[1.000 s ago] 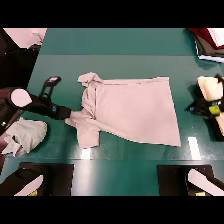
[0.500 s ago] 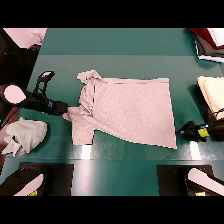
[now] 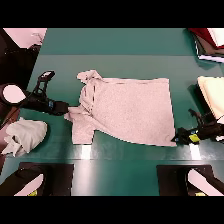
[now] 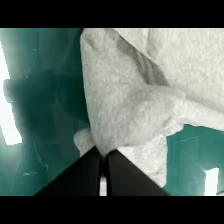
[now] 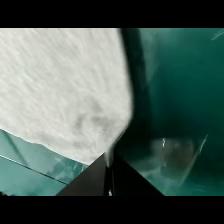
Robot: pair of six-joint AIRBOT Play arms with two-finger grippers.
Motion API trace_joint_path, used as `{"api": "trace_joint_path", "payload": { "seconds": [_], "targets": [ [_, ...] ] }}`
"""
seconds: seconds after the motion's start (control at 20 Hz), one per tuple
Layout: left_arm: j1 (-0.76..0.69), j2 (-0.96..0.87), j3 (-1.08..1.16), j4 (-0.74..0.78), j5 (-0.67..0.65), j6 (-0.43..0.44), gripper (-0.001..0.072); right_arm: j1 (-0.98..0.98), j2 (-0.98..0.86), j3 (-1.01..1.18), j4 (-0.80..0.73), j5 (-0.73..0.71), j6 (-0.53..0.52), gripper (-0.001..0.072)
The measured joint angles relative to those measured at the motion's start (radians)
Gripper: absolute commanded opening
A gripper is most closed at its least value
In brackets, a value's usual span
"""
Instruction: Fold the shirts.
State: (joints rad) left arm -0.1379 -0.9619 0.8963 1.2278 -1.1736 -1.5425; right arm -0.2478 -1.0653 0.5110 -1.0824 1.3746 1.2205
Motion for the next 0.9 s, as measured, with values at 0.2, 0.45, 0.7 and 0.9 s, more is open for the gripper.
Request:
{"api": "trace_joint_path", "payload": {
  "seconds": [0.2, 0.45, 0.7, 0.9],
  "targets": [
    [0.000, 0.000, 0.115, -0.091, -0.020, 0.016, 0.0022, 0.052, 0.116, 0.178, 0.056, -0.007, 0.011, 0.0012],
    [0.000, 0.000, 0.582, -0.153, -0.022, 0.031, 0.0022, 0.071, 0.227, 0.629, 0.139, -0.108, 0.031, 0.0012],
    [0.000, 0.004, 1.098, -0.165, 0.004, 0.051, 0.0022, 0.065, 0.259, 1.065, 0.163, -0.185, 0.036, 0.0012],
    [0.000, 0.055, 1.266, -0.174, 0.039, 0.052, 0.0022, 0.009, 0.265, 1.281, 0.164, -0.159, 0.038, 0.0011]
  ]
}}
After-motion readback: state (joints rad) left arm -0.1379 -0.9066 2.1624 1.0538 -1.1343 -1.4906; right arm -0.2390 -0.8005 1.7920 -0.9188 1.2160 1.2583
